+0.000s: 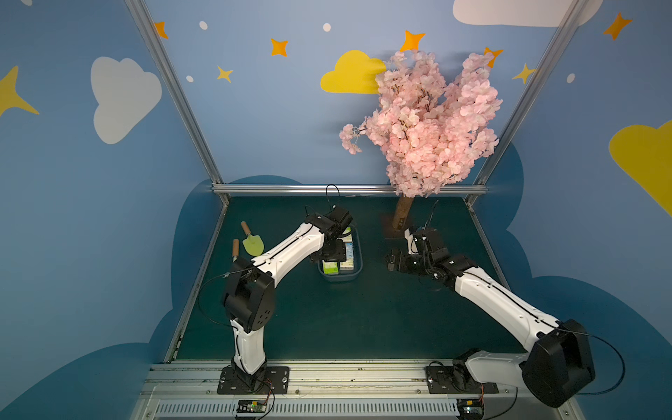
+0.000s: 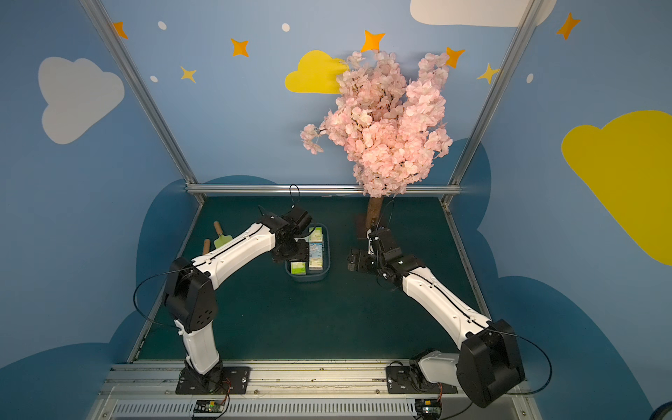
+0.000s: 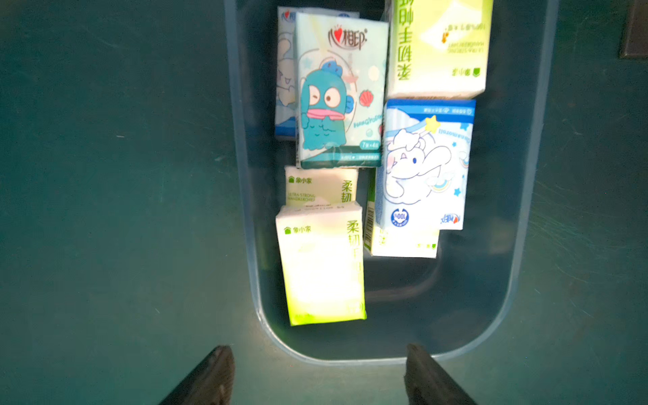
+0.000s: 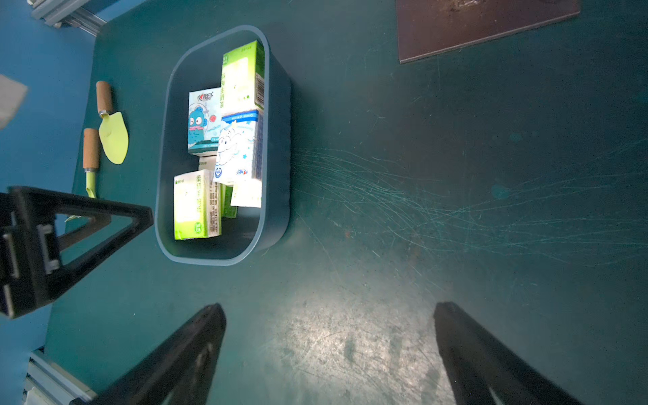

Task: Take the pocket tissues out of the storage box
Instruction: Pick up the pocket tissues from the storage box.

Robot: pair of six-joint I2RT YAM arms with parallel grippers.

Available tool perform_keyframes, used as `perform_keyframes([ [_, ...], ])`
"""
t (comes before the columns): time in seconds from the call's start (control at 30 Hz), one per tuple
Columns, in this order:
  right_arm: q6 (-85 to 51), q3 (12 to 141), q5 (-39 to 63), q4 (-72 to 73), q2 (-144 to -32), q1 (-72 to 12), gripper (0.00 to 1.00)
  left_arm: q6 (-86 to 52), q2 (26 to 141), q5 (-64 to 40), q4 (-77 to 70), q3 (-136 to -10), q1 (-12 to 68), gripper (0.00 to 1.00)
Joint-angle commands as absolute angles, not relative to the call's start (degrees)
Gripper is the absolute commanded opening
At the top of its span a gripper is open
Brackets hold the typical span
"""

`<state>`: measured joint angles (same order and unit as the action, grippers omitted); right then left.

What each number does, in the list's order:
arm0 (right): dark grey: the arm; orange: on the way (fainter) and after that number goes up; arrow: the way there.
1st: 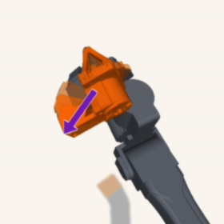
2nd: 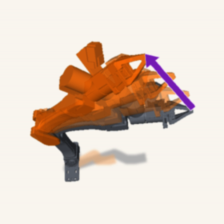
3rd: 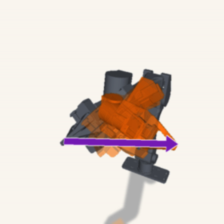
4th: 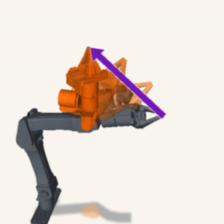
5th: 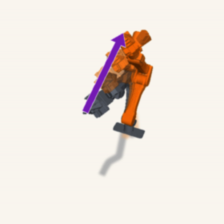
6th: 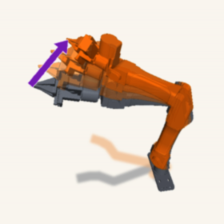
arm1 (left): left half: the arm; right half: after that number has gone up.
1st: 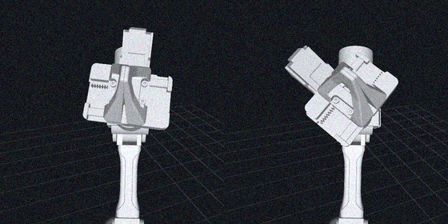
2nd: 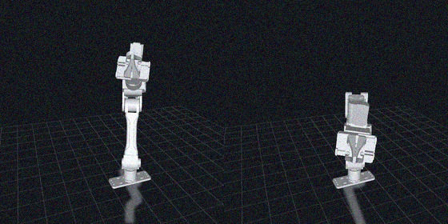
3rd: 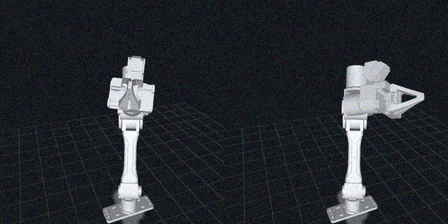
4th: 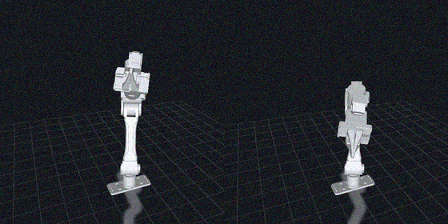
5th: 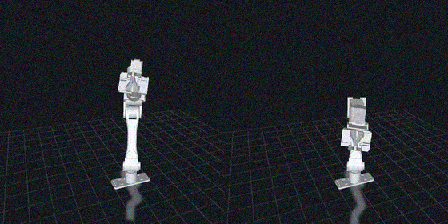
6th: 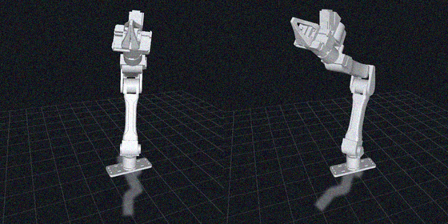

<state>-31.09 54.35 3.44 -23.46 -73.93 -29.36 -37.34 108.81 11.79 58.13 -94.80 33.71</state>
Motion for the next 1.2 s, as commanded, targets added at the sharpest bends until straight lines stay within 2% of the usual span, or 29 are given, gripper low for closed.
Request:
perform_keyframes([
  [0.0,-31.4,53.4,2.5,-24.7,-71.9,-29.0,0.98,-38.0,111.5,11.8,59.9,-97.4,33.6,0.79],
  [0.67,-31.8,52.1,0.3,-24.7,-70.5,-27.9,0.98,-37.0,119.5,10.9,59.8,-100.0,32.9,0.75],
  [1.17,-32.5,52.2,0.6,-24.7,-71.3,-27.6,0.98,-35.6,121.9,9.1,57.8,-99.3,32.0,0.65],
])
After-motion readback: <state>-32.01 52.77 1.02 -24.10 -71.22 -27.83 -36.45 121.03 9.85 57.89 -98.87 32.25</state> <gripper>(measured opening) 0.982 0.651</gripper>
